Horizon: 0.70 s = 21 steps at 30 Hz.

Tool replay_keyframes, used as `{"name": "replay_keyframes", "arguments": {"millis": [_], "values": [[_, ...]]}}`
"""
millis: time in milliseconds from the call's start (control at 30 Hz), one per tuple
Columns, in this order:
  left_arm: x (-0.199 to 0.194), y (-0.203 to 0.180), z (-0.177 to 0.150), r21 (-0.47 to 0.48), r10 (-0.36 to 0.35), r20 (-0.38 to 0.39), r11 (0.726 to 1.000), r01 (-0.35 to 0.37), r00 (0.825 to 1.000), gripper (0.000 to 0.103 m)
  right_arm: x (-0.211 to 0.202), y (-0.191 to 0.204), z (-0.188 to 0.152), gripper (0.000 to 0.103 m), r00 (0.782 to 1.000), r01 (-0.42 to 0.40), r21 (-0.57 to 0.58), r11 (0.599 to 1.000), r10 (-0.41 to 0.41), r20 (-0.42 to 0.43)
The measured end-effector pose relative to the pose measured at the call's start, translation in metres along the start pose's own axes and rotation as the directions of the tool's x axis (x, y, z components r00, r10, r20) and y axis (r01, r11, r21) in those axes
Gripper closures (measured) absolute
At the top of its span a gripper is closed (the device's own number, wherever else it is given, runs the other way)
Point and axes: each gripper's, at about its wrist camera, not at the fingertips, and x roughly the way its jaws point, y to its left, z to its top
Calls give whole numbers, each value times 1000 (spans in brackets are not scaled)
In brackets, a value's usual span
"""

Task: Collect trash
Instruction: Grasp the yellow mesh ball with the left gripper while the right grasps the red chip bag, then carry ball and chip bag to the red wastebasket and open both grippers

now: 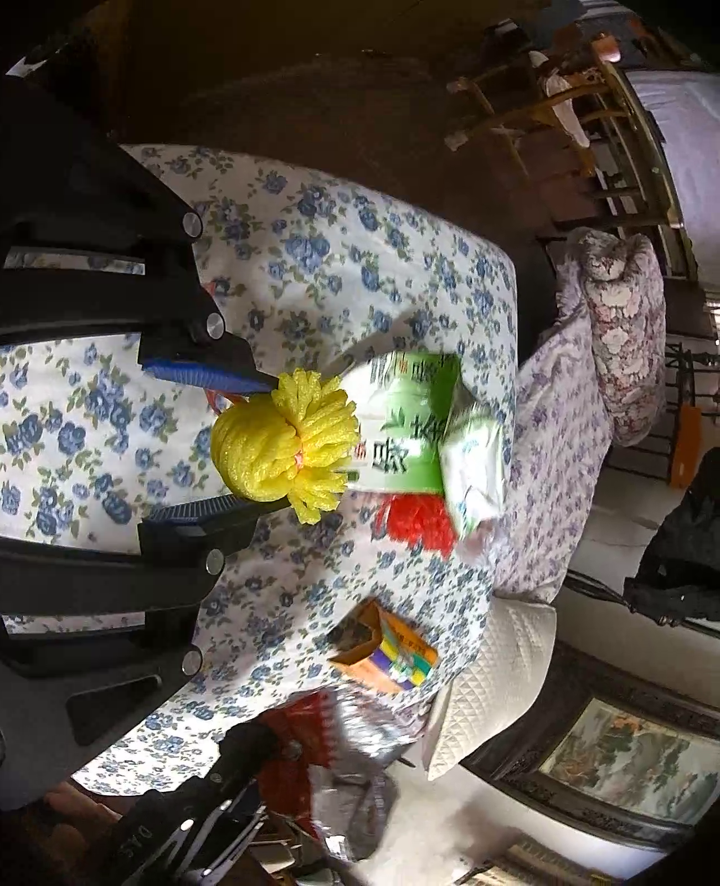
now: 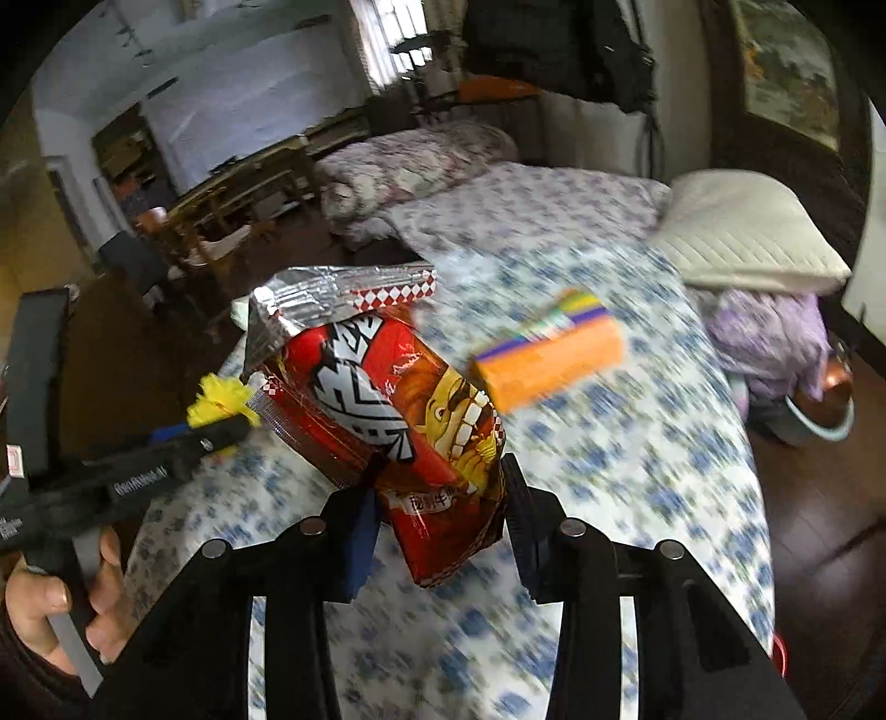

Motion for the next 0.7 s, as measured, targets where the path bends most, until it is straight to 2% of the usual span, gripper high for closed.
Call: {"name": "replay_keyframes", "arguments": {"millis": [167,300,533,700], "values": [[2,-21,-9,45,0,-18,999,1,1000,68,-20,-24,-18,62,1000,18,67,998,-18,12],[-5,-43,-14,96,-14,-11,995,15,1000,68,-40,-35,-21,62,998,44,68,997,-47,49],[-43,-89,-29,239,-52,47,970,39,998,68,-79,-64,-33,62,994,27,116,993,-40,106],[-62,-117,-28,285,-94,47,956,77,994,67,-109,-87,-46,62,989,43,131,990,-61,138]]}}
